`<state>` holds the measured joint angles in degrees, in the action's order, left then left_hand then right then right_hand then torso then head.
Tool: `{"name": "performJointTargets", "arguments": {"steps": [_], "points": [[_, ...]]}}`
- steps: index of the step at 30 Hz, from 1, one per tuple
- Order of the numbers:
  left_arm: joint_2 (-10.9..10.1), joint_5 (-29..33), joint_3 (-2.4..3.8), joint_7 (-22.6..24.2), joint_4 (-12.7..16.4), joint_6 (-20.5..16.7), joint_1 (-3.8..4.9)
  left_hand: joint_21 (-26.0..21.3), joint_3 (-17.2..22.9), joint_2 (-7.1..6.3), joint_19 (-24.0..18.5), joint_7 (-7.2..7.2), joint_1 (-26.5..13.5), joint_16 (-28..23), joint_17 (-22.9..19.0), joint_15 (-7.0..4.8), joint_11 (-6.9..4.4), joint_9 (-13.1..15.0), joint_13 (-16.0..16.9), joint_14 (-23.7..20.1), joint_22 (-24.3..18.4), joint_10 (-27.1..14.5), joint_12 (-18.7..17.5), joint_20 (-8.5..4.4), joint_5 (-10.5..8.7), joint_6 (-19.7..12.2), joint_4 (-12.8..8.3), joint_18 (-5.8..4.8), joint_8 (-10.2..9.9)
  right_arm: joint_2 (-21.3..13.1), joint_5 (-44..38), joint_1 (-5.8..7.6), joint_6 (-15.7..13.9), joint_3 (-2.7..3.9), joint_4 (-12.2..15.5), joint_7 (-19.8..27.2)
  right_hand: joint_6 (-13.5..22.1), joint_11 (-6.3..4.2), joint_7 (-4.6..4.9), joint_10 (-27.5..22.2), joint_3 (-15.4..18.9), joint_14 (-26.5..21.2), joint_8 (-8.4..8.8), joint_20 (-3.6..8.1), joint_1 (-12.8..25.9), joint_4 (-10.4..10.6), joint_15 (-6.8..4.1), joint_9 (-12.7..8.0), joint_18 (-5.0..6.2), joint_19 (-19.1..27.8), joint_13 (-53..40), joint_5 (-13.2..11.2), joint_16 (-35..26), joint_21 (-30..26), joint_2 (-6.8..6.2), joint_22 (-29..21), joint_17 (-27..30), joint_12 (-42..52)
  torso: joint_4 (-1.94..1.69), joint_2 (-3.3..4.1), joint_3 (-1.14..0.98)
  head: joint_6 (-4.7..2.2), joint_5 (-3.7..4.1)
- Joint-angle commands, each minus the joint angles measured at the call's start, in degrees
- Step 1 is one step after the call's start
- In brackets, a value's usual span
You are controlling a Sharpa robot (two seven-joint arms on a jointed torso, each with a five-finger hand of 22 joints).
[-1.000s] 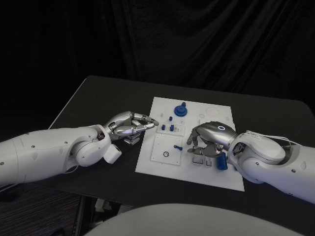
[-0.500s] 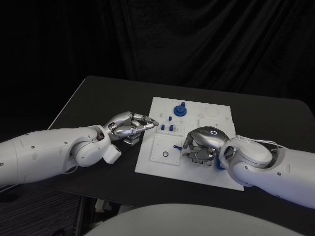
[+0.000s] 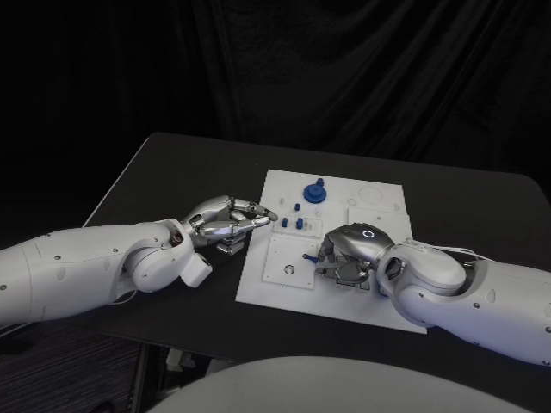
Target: Assemble the parts on the task board
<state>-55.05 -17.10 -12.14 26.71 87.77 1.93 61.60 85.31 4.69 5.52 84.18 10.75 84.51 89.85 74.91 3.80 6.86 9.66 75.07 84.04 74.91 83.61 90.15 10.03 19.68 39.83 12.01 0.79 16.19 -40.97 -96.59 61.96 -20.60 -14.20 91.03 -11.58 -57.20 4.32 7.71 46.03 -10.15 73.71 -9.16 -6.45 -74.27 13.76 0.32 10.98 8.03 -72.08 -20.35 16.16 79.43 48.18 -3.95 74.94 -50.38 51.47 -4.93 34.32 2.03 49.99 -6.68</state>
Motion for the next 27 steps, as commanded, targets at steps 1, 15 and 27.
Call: {"name": "performJointTargets", "arguments": {"steps": [1, 15, 27], "points": [[0.1, 0.4, 0.05, 0.2, 0.1, 0.9, -0.11, -0.3, 0.3, 0.04, 0.1, 0.30, 0.8, 0.2, 15.1, 0.15, -0.10, -0.1, 14.9, 6.0, 12.6, 6.4, -0.1, 0.29, 0.23, 0.2, -0.2, 0.95, 0.1, 0.3, -0.7, -0.21, -0.2, 0.03, -0.2, -1.2, 0.4, -0.05, 0.07, -0.5, -0.2, 0.3, 0.31, -0.08, -0.2, 0.3, 0.13, 0.1, 0.06, -0.4, -0.1, 0.7, 0.4, 0.3, 0.86, 4.4, 0.0, -0.3, 0.01, -0.04, 0.05, 0.01, -0.03], [0.2, 0.4, 0.05, -0.2, -0.1, 1.1, -0.14, -0.4, 0.3, 0.04, 0.0, 0.30, 0.8, 0.2, 15.1, 0.15, -0.10, -0.1, 14.9, 6.0, 12.6, 6.4, -0.1, 0.29, 0.24, 0.2, -0.2, 0.96, 0.1, 1.4, -0.7, -0.40, -0.9, 0.03, -1.4, -1.9, 0.7, 0.03, 0.15, -0.8, -1.2, 0.5, 0.52, -0.10, 0.7, 1.2, 0.18, 0.4, 0.09, -0.3, -0.4, 3.1, 0.6, 0.2, 2.14, 4.4, -0.5, -0.5, -0.07, -0.02, 0.05, 0.01, -0.03], [0.4, 0.4, 0.05, -0.4, -0.2, 1.4, -0.21, -0.5, 0.3, 0.03, 0.0, 0.30, 0.8, 0.2, 15.1, 0.15, -0.10, -0.1, 14.9, 6.0, 12.5, 6.4, -0.1, 0.29, 0.34, 0.2, -0.3, 0.99, 0.1, 2.1, -1.0, -0.55, -1.3, 0.03, -2.1, -3.7, 0.9, 0.12, 0.25, -1.1, -0.5, 0.4, 0.54, -0.20, 2.1, 1.6, 0.29, 0.8, 0.20, 0.0, -1.0, 1.8, 0.6, -0.3, 1.34, 4.2, -0.4, 0.0, -0.12, -0.06, -0.02, 0.01, 0.00]]}}
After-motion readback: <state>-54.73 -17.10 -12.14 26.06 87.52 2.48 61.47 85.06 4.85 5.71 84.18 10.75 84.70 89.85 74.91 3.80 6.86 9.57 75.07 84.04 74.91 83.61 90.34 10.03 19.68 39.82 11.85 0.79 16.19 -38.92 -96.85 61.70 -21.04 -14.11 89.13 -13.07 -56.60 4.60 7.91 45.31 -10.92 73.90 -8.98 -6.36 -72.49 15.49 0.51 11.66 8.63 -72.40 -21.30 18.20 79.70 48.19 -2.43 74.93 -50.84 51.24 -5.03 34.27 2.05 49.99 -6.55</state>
